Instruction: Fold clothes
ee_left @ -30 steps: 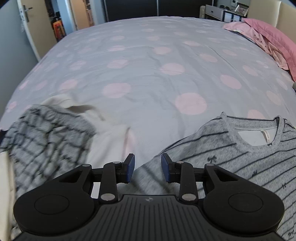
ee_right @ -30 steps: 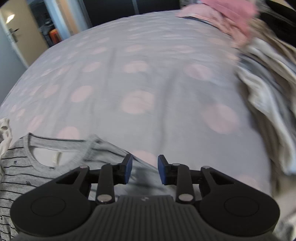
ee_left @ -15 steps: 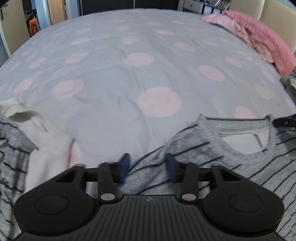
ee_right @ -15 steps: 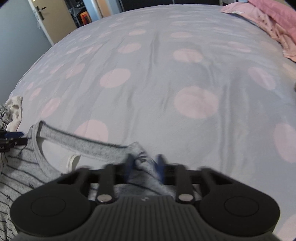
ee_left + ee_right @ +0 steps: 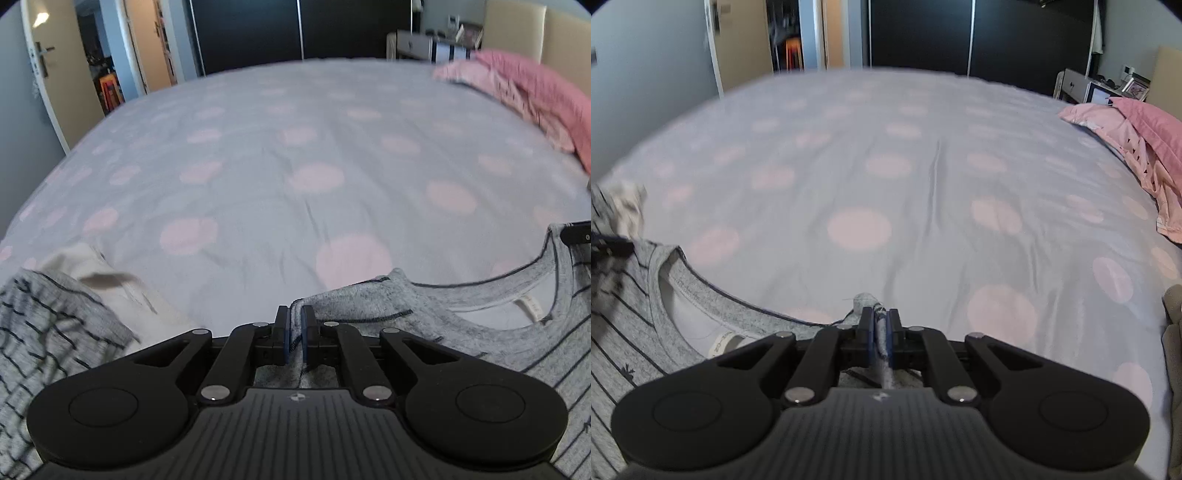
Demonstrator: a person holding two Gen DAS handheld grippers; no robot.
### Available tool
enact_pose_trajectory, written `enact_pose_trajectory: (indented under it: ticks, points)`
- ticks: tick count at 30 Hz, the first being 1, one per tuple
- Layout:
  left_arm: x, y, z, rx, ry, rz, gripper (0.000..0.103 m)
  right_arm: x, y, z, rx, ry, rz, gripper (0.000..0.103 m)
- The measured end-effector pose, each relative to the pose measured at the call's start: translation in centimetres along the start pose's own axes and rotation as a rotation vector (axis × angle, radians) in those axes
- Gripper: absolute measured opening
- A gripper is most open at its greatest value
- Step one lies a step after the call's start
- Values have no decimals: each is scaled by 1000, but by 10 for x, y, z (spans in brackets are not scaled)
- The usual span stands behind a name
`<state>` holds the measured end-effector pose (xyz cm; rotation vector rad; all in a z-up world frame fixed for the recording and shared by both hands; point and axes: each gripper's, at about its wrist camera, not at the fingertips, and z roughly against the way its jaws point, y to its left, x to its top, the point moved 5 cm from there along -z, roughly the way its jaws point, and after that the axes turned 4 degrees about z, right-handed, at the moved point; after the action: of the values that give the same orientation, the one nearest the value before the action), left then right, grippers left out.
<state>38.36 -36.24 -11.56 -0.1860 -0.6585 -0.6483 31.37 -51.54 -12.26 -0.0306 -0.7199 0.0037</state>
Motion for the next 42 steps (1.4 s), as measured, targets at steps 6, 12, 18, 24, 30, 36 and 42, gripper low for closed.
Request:
enact_pose_trajectory:
  ticks: [6, 12, 18, 24, 30, 36, 42]
  points:
    - [-12, 19, 7, 9, 21, 17, 37, -12, -17, 4, 10, 38, -64, 29]
    - [-27, 66, 45, 57, 47, -4, 42, -46, -72, 51, -45, 67, -141, 30]
    - [-69, 117, 66, 102, 127, 48, 44, -104, -127, 83, -82, 105, -308, 32]
    - [-107, 124, 69, 137, 161, 74, 44, -128, -127, 78, -70, 79, -414, 35]
    - [-117, 117, 63, 173, 152, 43, 43, -153, -119, 61, -85, 120, -385, 35]
    - [-116, 117, 60, 188, 157, 58, 43, -151, -133, 70, -244, 73, -376, 1]
    - [-117, 117, 59, 193, 154, 67, 43, -161, -156, 72, -270, 84, -469, 5]
